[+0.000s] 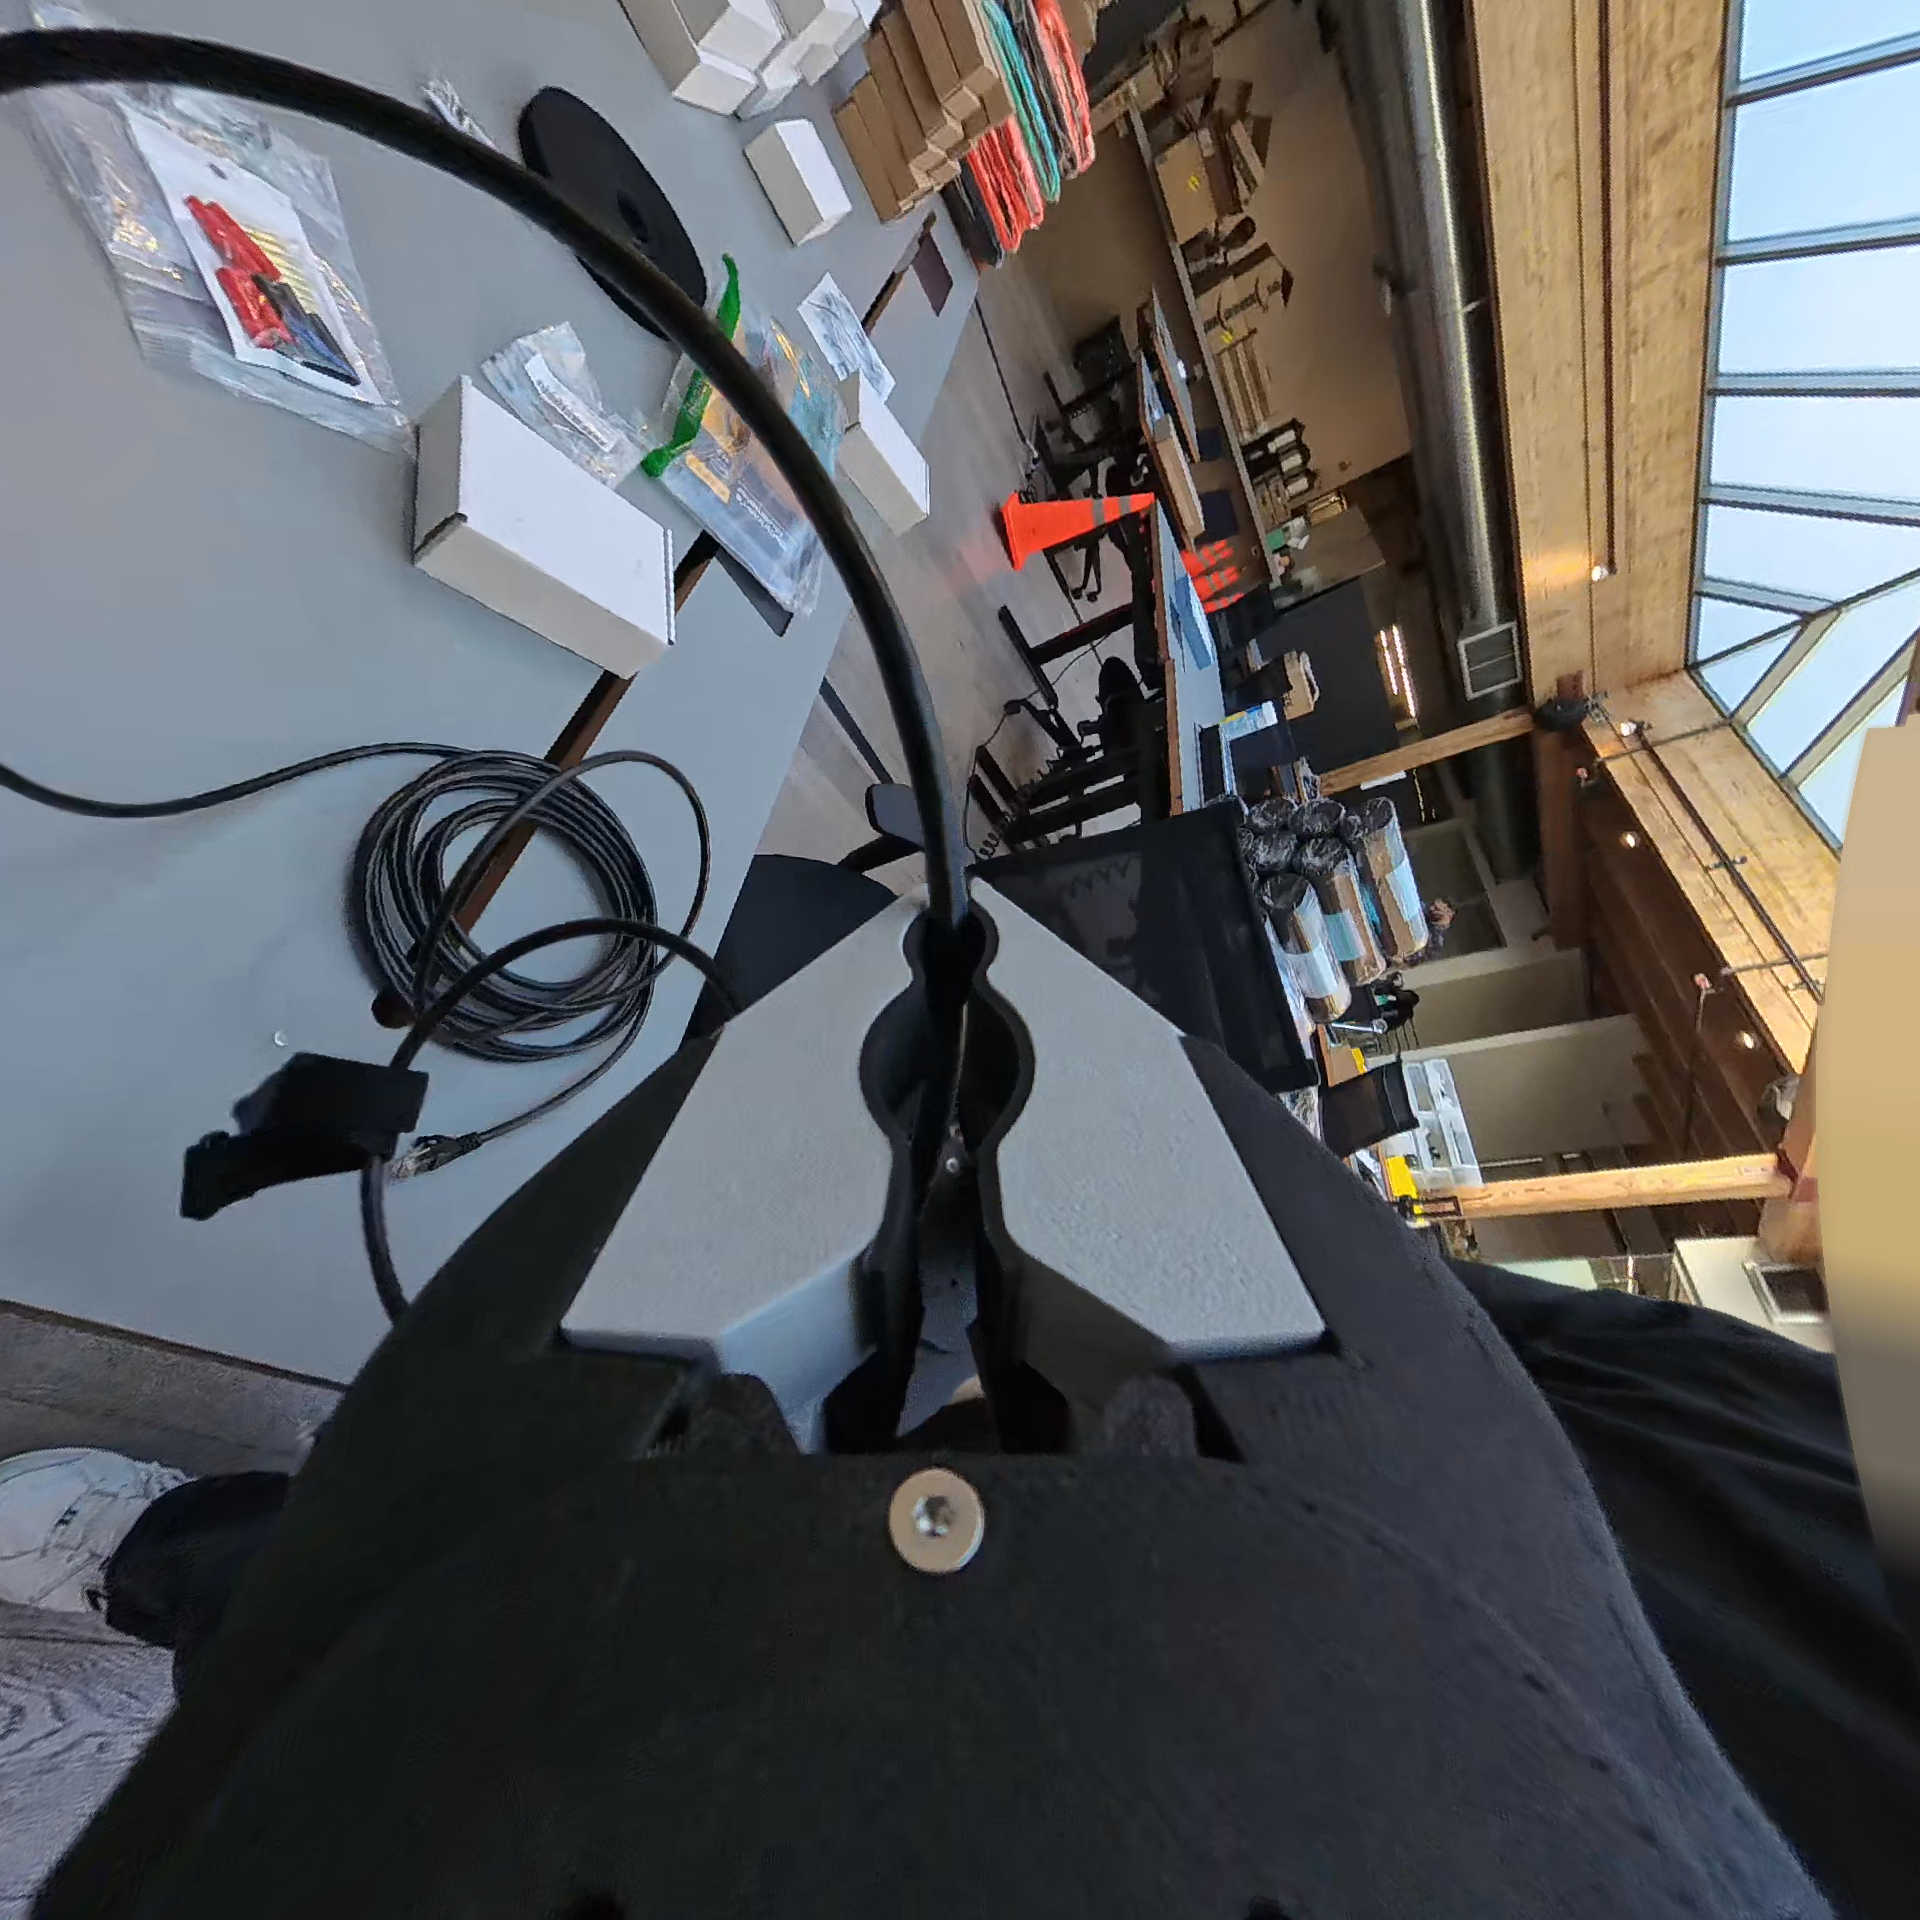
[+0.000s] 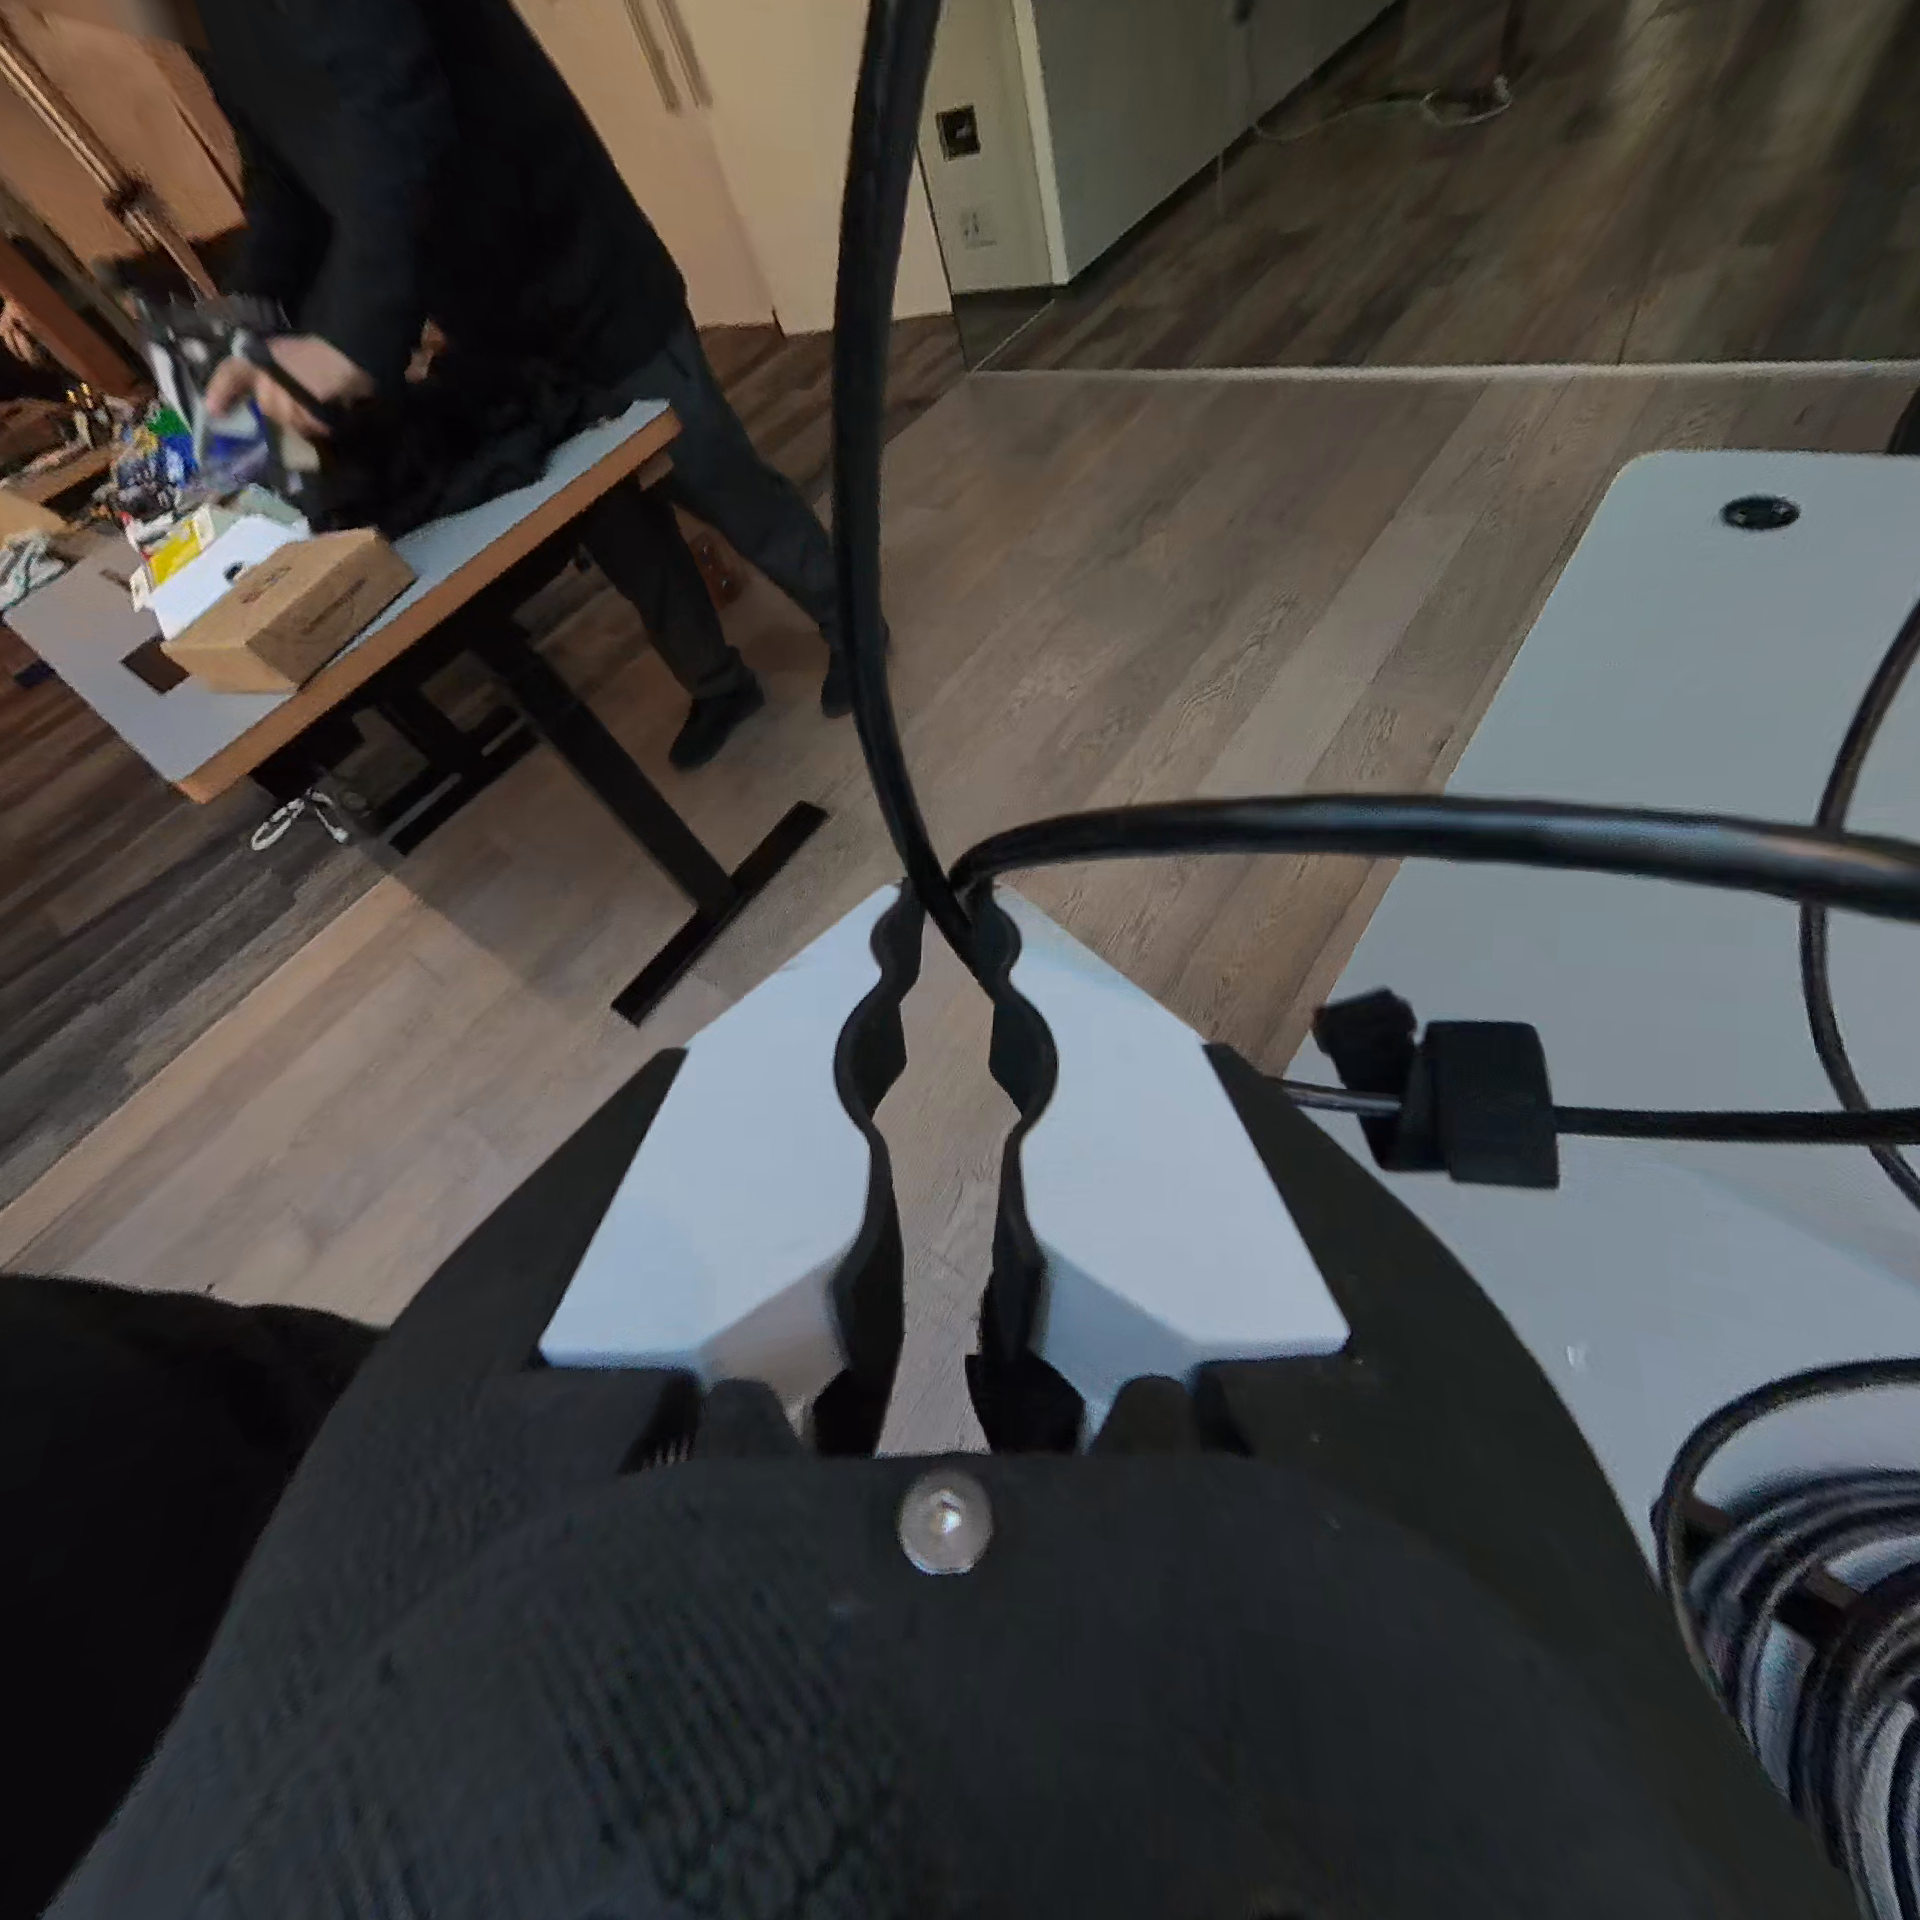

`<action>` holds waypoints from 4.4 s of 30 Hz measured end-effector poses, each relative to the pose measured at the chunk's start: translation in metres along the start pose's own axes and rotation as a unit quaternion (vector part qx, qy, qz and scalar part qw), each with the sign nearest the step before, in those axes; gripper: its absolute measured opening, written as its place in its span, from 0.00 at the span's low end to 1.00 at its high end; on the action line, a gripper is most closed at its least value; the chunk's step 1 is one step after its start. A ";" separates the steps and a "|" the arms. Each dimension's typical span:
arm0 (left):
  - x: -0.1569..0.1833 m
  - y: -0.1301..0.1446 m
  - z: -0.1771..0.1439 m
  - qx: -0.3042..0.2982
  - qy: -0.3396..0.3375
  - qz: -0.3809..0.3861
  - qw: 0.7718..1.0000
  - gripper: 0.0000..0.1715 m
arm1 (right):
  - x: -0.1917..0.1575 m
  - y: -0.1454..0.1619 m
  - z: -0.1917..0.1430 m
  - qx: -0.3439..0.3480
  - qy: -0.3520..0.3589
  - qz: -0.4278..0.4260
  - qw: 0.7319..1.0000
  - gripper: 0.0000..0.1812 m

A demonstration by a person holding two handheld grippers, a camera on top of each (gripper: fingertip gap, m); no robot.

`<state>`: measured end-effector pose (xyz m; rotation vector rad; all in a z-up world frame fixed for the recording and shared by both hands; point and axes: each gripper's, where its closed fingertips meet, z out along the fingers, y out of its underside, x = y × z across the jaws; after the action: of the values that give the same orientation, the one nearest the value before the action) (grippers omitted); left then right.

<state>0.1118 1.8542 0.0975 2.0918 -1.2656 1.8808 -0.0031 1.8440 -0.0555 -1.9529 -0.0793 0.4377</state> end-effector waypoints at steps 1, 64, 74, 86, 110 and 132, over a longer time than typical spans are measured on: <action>-0.003 0.008 -0.002 0.000 -0.006 -0.001 1.000 0.00 | -0.003 0.011 -0.009 -0.024 0.001 -0.005 1.000 0.03; -0.048 0.056 0.301 -0.202 0.078 0.165 0.962 0.01 | 0.177 -0.054 -0.466 -0.385 0.279 -0.693 0.542 0.02; -0.084 0.018 0.195 -0.285 -0.200 0.202 0.915 0.01 | 0.315 -0.001 -0.414 -0.376 0.222 -0.708 0.555 0.03; -0.188 0.060 0.115 -0.161 -0.311 -0.040 0.936 0.01 | 0.464 0.033 -0.239 -0.460 0.255 -0.532 0.664 0.00; -0.139 0.023 0.096 -0.168 -0.228 0.023 0.959 0.01 | 0.219 0.274 -0.245 -0.006 0.187 0.596 0.781 0.02; -0.153 0.247 0.128 0.214 -0.104 -0.330 0.914 0.01 | 0.414 0.116 -0.144 -0.411 0.181 -0.015 0.893 0.18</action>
<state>0.0809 1.7012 -0.1789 2.5268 -0.0721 1.7316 0.4145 1.7748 -0.2191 -2.8340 -0.0589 -0.0168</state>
